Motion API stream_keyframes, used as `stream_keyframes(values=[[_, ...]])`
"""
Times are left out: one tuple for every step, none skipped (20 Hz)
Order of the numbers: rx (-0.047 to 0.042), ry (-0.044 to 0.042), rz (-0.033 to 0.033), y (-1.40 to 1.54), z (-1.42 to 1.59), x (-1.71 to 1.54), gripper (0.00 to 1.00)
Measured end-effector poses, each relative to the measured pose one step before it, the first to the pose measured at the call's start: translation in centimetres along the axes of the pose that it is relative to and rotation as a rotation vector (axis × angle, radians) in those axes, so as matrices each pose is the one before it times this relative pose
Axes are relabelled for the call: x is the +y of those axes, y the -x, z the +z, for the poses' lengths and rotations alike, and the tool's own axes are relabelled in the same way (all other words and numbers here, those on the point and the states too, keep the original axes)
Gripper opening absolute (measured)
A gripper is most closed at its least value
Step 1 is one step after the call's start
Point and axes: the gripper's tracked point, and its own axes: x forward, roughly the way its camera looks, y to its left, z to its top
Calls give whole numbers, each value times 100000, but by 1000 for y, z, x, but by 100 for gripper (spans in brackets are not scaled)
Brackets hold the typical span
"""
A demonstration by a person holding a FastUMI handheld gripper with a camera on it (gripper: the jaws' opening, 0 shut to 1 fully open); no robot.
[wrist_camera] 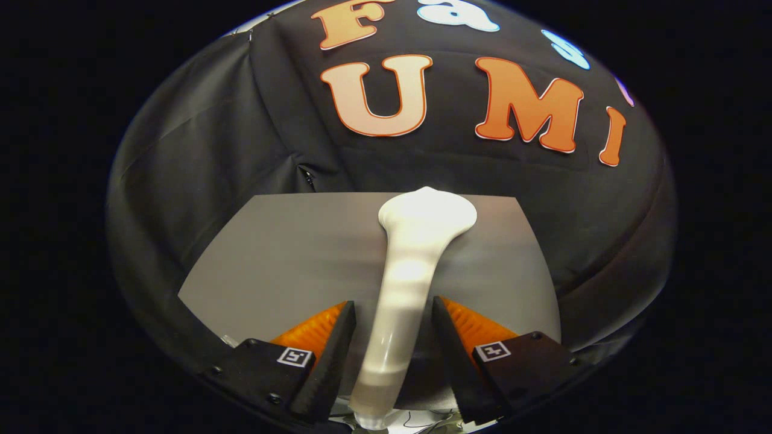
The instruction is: Iron the clothes twice with a garment steamer, once on the left side and once on the right side.
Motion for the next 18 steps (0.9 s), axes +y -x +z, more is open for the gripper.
stream_keyframes(values=[[1115,-1060,-569,-370,-120,-179,80],[-512,-54,-602,107,265,-150,78],[-96,-141,-554,-355,64,-88,73],[1114,-664,1062,-11,-125,100,67],[301,-768,137,151,79,88,61],[181,-655,52,-347,-34,-97,55],[910,-263,209,96,-92,-9,54],[-163,-744,850,187,-28,215,52],[-816,-754,1519,343,80,265,50],[-2536,436,1939,457,244,256,47],[-3741,-1275,1397,696,542,226,47],[-2544,1279,720,1168,429,112,43],[-2577,2029,426,1039,383,13,42],[-2366,1364,878,1023,223,171,42],[-1895,1042,1909,853,-37,327,42],[-2244,368,2060,861,212,381,42],[-1375,384,1824,683,-120,213,42],[-997,472,1593,848,-6,201,42]])
